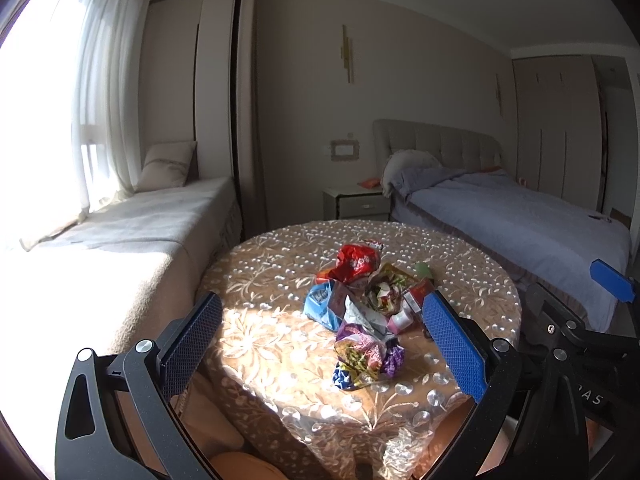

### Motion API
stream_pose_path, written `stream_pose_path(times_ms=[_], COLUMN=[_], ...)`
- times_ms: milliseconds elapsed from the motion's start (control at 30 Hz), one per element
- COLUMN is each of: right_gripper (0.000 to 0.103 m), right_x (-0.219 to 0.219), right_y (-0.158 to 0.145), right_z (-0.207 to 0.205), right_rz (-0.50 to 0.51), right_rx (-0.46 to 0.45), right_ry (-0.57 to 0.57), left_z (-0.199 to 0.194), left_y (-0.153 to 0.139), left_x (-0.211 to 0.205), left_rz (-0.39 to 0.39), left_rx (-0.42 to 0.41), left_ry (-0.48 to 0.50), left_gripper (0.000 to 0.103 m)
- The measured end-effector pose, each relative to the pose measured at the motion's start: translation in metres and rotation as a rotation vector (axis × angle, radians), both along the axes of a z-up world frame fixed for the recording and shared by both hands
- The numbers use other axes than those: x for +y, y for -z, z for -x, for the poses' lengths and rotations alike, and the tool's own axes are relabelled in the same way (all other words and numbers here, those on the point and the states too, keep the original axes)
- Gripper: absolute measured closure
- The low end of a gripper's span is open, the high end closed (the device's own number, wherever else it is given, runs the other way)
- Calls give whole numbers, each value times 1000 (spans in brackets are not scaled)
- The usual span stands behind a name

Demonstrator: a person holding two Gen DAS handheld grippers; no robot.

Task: Collect trash
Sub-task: 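Grasp the purple snack bag with the left tool while the right tool grasps the red box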

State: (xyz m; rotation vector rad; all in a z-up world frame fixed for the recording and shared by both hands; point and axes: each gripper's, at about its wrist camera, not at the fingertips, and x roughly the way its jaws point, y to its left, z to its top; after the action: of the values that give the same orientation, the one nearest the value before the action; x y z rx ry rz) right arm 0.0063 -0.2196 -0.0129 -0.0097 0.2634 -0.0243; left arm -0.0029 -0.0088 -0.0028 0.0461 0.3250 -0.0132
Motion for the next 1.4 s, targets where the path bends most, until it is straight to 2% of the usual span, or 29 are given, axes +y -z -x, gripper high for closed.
stream_pose_path(times_ms=[467,700,800,1067,1233,1400], right_gripper=[4,4,4,4,4,4], right_x=[-1,-4,-6,-18,-25,-29], right_y=[0,5,9,26,39,56], right_z=[-1,-11,-18,-45,-70,-96], right_rz=[-1,-5,0,-19,-32,-8], right_rx=[4,25,30,78,123,163], right_ry=[-4,-17,-15,-25,-49,-122], left_z=[-1,-8,-14,-41,-59,-81], left_y=[1,7,11,36,56,82], left_x=[1,0,2,2,-5,-19], left_rz=[1,-18,0,27,12,-32], left_rx=[7,23,33,106,157,224], left_ry=[-1,-18,-13,20,47,72], left_gripper=[5,5,5,5,5,5])
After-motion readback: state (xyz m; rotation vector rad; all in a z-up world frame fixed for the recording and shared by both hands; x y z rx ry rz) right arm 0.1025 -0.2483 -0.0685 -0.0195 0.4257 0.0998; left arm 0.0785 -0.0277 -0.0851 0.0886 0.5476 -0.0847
